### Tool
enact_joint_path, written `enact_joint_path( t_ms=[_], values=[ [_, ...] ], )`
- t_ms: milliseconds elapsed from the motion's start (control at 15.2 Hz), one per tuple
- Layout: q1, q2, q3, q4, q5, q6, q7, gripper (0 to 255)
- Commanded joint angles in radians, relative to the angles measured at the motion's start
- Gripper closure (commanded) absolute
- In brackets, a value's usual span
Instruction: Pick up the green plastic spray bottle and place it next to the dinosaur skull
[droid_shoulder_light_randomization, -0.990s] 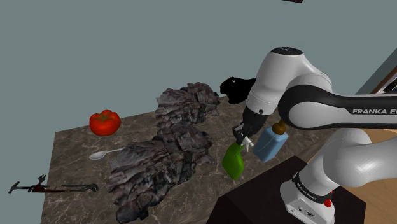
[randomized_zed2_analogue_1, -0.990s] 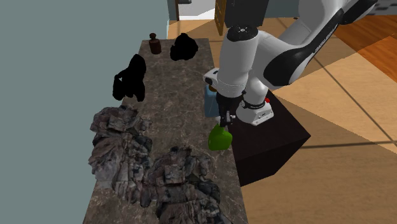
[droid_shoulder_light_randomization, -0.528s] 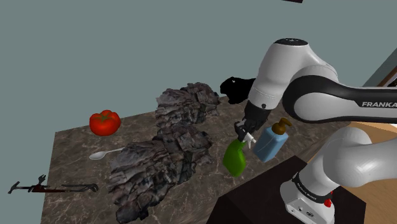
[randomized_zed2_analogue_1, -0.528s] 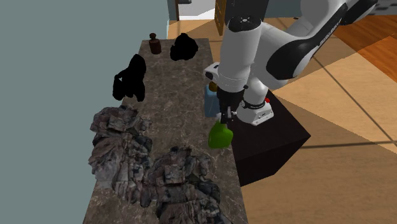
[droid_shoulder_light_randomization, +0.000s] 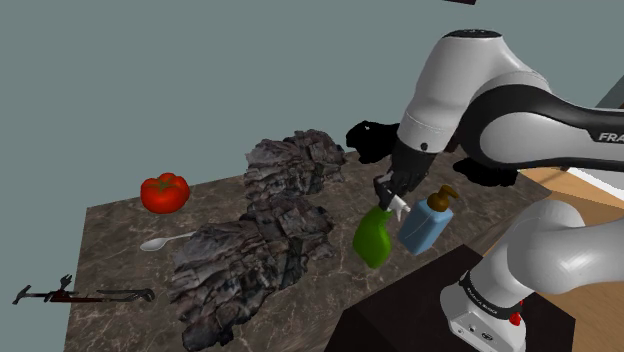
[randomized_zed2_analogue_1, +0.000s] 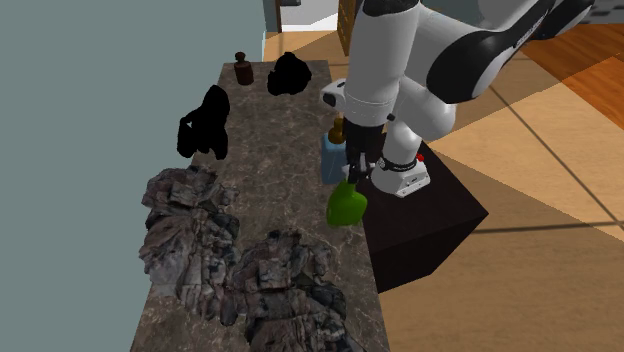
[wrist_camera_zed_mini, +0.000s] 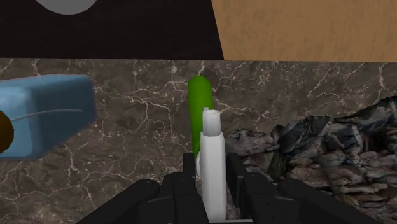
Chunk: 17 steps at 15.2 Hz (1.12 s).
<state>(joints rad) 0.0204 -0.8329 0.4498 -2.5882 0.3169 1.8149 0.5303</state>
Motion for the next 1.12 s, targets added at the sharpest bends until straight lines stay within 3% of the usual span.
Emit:
enact_joint_path(
  t_ms=[0, 1056],
  values=[
    [-0.002, -0.003, -0.008, 0.026, -0.007, -0.029, 0.001, 255],
    [-0.026, 0.022, -0.060, 0.249, -0.057, -0.228, 0.010, 255]
  ],
)
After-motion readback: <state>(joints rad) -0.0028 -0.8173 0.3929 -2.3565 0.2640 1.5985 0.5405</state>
